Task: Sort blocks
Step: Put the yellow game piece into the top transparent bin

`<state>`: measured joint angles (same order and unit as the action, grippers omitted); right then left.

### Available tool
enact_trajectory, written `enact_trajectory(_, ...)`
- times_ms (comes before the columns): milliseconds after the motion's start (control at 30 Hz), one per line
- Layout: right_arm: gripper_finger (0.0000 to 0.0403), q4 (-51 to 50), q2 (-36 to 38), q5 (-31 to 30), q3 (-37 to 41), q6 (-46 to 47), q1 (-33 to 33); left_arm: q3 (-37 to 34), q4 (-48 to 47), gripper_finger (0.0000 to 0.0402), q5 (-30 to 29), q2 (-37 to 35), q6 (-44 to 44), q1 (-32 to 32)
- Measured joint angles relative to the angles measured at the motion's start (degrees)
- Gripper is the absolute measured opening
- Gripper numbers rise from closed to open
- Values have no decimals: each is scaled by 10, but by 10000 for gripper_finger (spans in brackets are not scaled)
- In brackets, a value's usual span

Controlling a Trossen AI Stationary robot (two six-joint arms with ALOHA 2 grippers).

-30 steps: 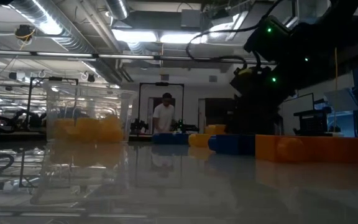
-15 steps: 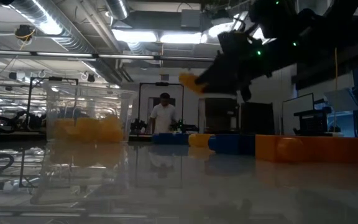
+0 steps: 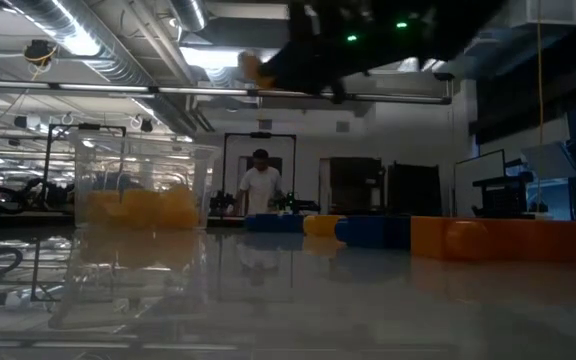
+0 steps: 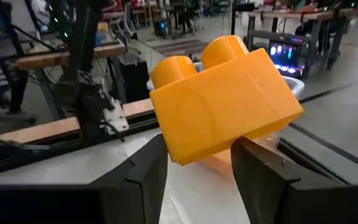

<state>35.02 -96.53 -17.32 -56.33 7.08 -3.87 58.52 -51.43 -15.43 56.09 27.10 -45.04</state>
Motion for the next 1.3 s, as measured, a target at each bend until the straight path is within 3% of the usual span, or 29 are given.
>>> enact_trajectory(367,170,-101,-217,142,-322,-18,-106,0,-42,134,-113,-60,10,0)
enact_trajectory(533,170,-159,-319,195,-473,-16,-139,0,-49,134,-123,-62,10,0)
enact_trajectory(667,170,-202,-365,201,-553,-15,-154,0,-52,134,-123,-61,10,0)
enact_trajectory(1033,175,-224,-378,215,-577,-13,-157,0,-62,134,-125,-60,-3,0)
enact_trajectory(1300,228,-261,-378,209,-577,-12,-157,0,-62,134,-133,-60,-1,0)
